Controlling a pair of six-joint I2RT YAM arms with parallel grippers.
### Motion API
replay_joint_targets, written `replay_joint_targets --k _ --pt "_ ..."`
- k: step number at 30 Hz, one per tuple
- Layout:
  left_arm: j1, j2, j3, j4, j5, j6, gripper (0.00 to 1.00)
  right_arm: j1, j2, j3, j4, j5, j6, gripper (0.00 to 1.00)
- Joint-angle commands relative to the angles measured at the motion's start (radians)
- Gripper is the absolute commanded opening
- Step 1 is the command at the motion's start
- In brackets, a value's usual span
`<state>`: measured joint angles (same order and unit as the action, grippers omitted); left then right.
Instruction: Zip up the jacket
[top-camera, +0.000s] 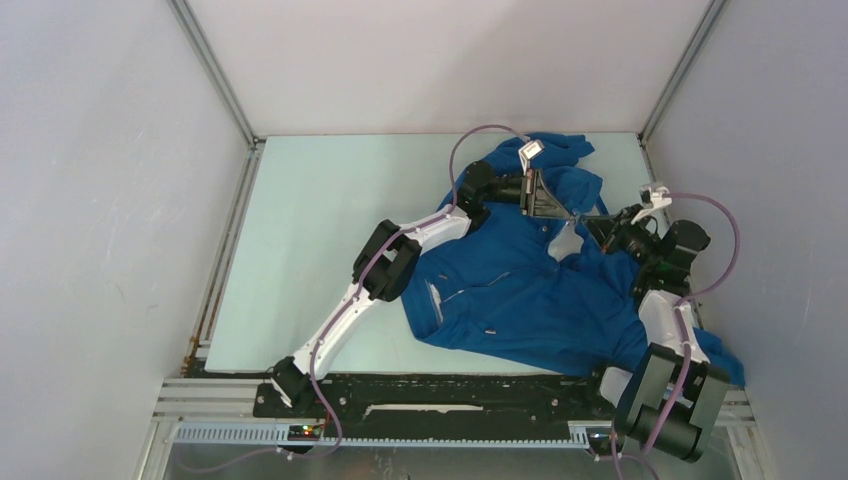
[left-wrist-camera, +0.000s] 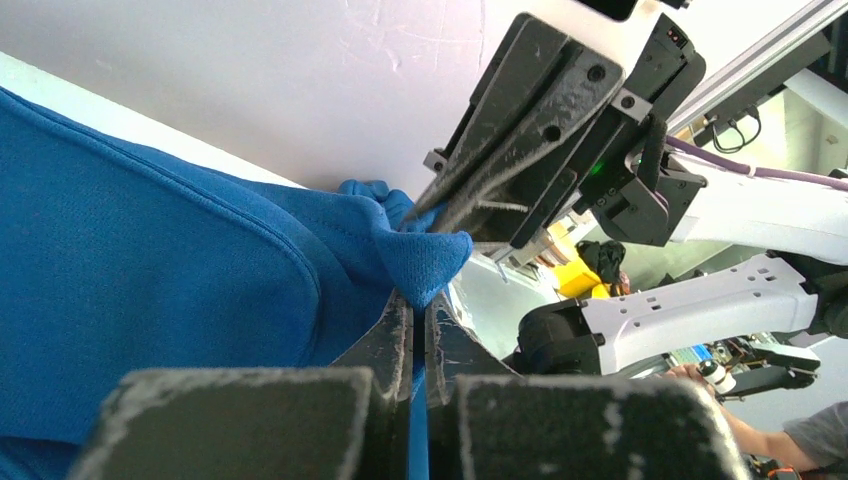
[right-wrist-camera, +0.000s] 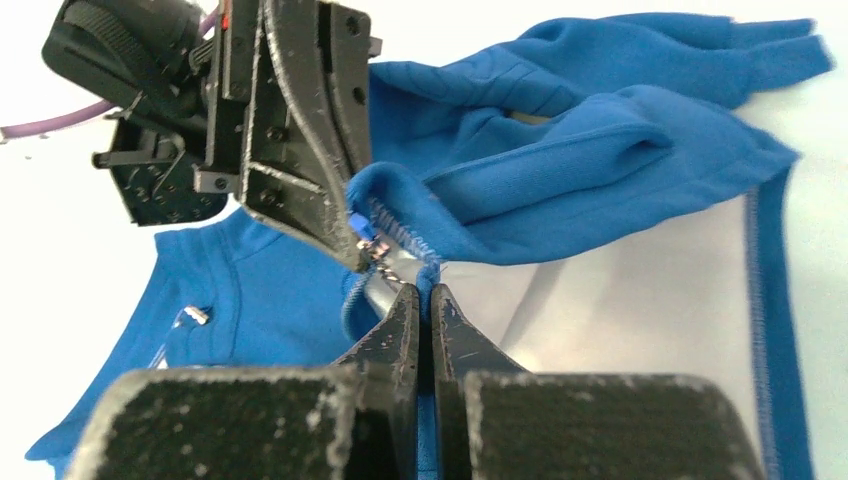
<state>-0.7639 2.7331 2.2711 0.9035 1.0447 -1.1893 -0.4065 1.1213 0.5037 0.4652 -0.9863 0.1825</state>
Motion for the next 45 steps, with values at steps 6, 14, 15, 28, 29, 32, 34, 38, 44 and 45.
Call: replay_joint_targets --k 6,14,15,28,29,32,34,38,44,45 --pt "-0.011 -0.032 0.045 0.08 0.05 -0.042 0.0 0.004 0.004 0.009 0.087 0.033 -0.008 0.0" --pt "-0.012 -0.032 0.047 0.085 0.054 -0.045 0.0 0.051 0.042 -0.002 0.146 -0.023 -0.008 0.0" --pt "-0.012 -0.033 0.048 0.084 0.055 -0.046 0.0 0.053 0.044 -0.003 0.16 -0.037 0.001 0.0" --pt "-0.006 -0.04 0.05 0.062 0.117 -0.05 0.0 0.071 0.005 -0.048 0.193 -0.113 0.044 0.0" --pt "-0.004 -0.041 0.048 0.062 0.133 -0.053 0.0 0.076 0.008 -0.048 0.201 -0.122 0.048 0.0" --pt "-0.002 -0.05 0.032 0.078 0.173 -0.069 0.0 0.086 0.021 -0.048 0.219 -0.13 0.051 0.0" --pt "-0.003 -0.051 0.03 0.069 0.186 -0.068 0.0 0.086 0.044 -0.048 0.261 -0.145 0.074 0.0" --pt "0.01 -0.054 0.007 0.171 0.196 -0.147 0.0 0.086 0.069 -0.048 0.318 -0.174 0.127 0.0" --pt "0.021 -0.049 -0.006 0.268 0.216 -0.236 0.0 0.086 0.075 -0.03 0.257 -0.185 0.08 0.0" --pt "0.023 -0.051 -0.013 0.29 0.216 -0.253 0.0 0.083 0.074 -0.029 0.254 -0.186 0.079 0.0"
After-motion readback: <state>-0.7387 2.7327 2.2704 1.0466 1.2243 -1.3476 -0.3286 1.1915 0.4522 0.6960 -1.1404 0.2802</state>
